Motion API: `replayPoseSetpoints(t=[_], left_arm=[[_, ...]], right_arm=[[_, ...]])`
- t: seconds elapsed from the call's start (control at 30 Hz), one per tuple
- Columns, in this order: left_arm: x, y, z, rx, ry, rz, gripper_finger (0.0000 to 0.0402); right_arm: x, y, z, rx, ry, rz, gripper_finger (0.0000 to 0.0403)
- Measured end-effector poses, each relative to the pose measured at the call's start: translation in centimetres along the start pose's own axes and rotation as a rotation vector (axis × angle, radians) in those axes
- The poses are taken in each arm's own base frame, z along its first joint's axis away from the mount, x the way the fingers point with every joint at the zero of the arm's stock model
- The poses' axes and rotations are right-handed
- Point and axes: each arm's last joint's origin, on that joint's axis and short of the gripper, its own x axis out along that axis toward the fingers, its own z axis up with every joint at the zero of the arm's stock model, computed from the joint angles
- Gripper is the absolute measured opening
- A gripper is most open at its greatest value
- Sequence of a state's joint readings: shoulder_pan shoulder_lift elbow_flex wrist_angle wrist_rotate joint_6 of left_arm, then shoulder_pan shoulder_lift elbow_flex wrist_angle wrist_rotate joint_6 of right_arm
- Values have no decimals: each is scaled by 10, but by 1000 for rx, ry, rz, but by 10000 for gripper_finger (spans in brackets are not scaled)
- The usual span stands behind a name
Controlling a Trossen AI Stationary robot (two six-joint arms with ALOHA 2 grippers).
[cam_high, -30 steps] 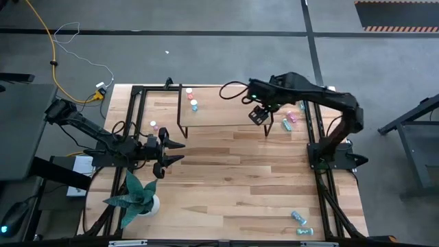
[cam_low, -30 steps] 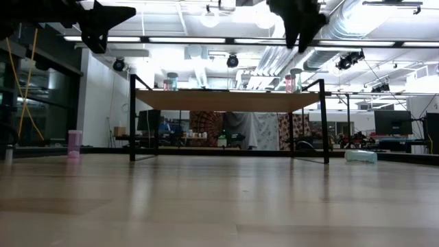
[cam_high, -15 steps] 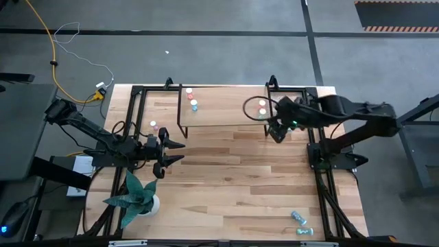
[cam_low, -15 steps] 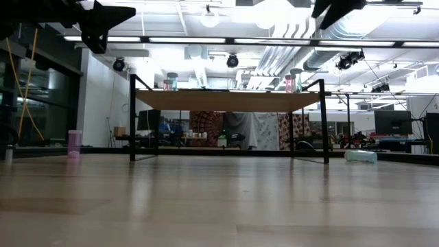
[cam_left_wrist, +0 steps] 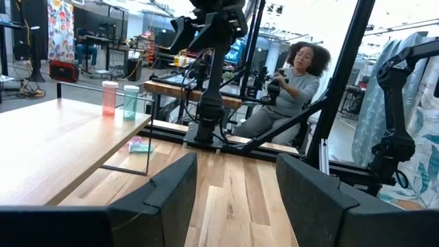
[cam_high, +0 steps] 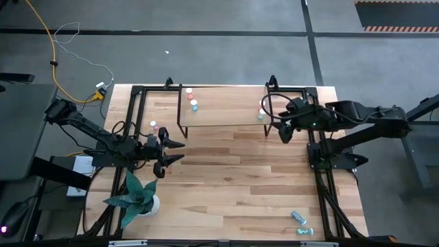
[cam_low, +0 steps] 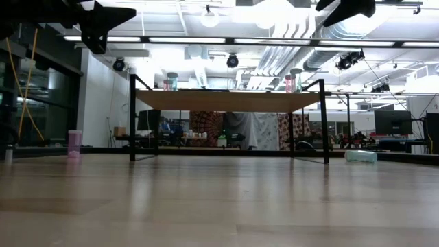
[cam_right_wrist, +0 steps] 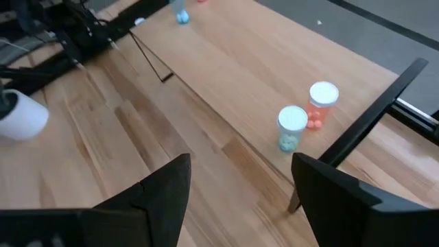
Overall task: Pick and place medicine bottles onto shelf by color
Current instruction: Adjust the shelf on the table
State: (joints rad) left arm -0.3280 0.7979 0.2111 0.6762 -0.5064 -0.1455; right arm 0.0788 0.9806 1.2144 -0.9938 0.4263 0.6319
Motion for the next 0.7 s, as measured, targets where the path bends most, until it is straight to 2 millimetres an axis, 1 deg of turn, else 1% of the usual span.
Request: replayPoseSetpoints(t=[0.7], left_arm=[[0,0,0,0,0,2,190]], right_arm=[[0,2,2,6,-14,17,245]])
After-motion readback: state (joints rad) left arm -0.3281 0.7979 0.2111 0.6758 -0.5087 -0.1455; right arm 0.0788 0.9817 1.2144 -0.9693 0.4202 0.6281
